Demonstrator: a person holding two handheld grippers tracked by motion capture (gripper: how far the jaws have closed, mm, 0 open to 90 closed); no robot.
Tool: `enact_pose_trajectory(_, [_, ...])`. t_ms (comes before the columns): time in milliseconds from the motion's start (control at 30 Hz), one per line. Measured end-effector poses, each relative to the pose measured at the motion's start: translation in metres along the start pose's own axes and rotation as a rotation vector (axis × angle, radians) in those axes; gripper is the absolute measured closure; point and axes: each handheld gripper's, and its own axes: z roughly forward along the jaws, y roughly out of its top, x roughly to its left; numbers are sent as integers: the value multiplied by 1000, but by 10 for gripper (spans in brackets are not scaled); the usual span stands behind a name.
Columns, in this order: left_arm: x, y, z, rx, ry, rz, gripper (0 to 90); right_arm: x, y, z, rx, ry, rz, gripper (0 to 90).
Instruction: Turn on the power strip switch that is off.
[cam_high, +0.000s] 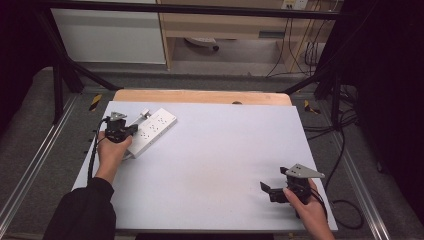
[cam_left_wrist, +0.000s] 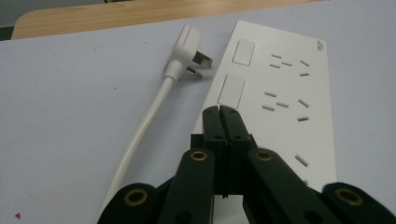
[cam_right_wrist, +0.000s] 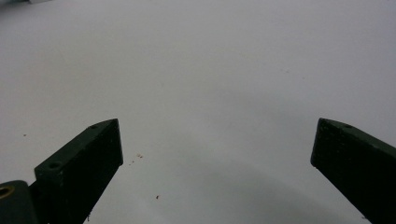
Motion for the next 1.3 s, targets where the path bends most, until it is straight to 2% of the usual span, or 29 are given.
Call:
enact_pose_trajectory(267, [-1,2,1,-19,8,7,900,0,0,1,1,2,-4,27])
enact_pose_trajectory(467, [-2,4,0,-45,-3,6,900,0,0,1,1,2,-4,27])
enact_pose_trajectory(600, [-3,6,-3,-69,1,-10,899,0,0,0,1,4,-4,27])
enact_pose_trajectory(733, [-4,8,-4,-92,4,-10,729,0,0,0,0,3,-4,27])
enact_pose_trajectory(767, [-4,8,-5,-98,5,-12,729,0,0,0,0,3,-4,27])
enact_pose_trajectory(867, [-3,9,-6,-107,7,-29,623,0,0,0,-1,3,-1,27])
enact_pose_trajectory(1000, [-3,11,-8,-115,29,-34,437,0,0,0,0,4,-5,27])
enact_pose_trajectory(1067, [-4,11,-9,-122,27,-39,382,0,0,0,0,3,-7,27])
enact_pose_trajectory(1167, [-4,12,-9,-105,23,-47,304,1,1,0,0,3,-9,27])
enact_pose_trajectory(1300, [-4,13,-10,-127,6,-62,205,1,0,0,0,3,-9,27])
